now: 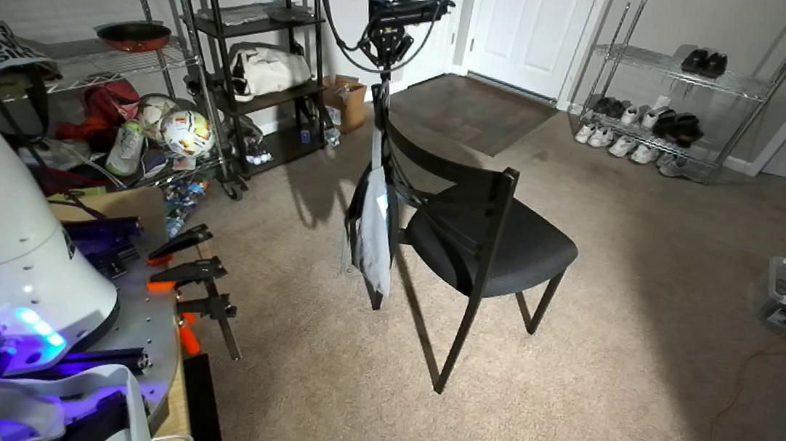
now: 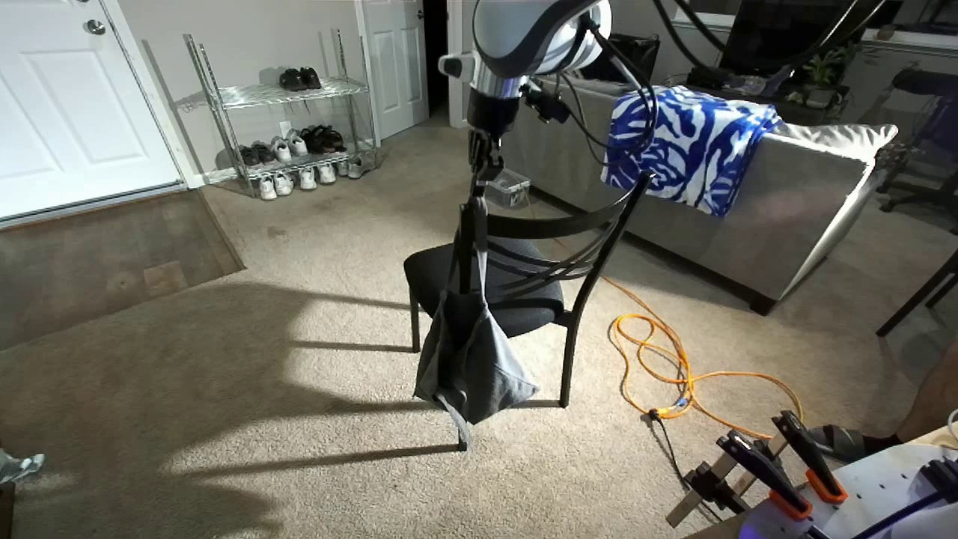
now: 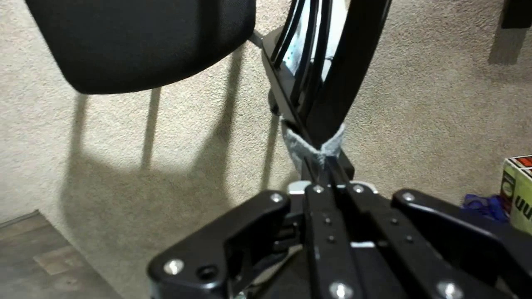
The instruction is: Move the grey bag to the right side of the chair
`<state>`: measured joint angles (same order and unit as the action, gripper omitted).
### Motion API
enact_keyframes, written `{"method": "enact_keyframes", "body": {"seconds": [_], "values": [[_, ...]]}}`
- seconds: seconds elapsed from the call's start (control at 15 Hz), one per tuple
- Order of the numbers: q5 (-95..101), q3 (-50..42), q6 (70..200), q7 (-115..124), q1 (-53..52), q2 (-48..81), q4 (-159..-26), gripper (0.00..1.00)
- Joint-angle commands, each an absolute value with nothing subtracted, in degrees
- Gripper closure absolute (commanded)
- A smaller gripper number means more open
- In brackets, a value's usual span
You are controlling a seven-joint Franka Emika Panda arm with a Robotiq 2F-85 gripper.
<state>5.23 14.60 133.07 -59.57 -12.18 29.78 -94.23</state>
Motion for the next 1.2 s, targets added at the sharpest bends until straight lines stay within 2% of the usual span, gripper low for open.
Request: {"method": "enact_keyframes", "body": {"seconds": [0.0, 0.53, 1.13], "values": [[3.71, 16.45, 135.65, -59.82, -10.73, 20.88, -99.38, 0.99], [1.38, 17.22, 131.29, -61.77, -10.93, 18.72, -97.48, 0.99], [-7.21, 21.13, 110.26, -78.83, -10.88, 14.56, -99.38, 0.99]]}}
